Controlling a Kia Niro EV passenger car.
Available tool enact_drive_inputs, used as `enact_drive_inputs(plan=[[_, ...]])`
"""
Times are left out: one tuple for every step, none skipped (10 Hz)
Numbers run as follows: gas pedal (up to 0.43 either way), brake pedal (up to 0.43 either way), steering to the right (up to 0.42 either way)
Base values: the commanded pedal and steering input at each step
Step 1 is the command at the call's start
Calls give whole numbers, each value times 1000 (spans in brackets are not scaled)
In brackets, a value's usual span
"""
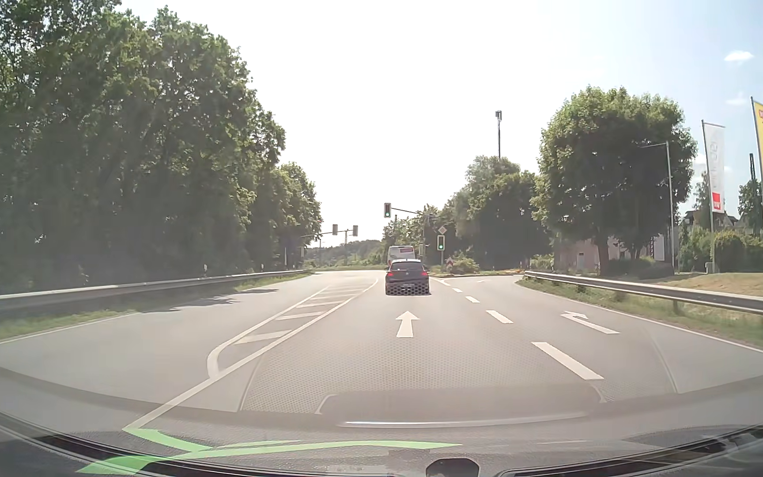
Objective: Follow the waypoints while adhering to traffic rules and regulations
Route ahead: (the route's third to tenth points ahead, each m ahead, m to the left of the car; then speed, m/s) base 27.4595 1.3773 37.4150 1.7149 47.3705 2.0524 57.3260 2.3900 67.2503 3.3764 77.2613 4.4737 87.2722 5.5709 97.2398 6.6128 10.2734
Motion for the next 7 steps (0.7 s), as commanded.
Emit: enact_drive_inputs(plan=[[0,311,10],[0,311,10],[0,311,9],[0,311,9],[0,305,7],[0,305,2],[0,305,1]])
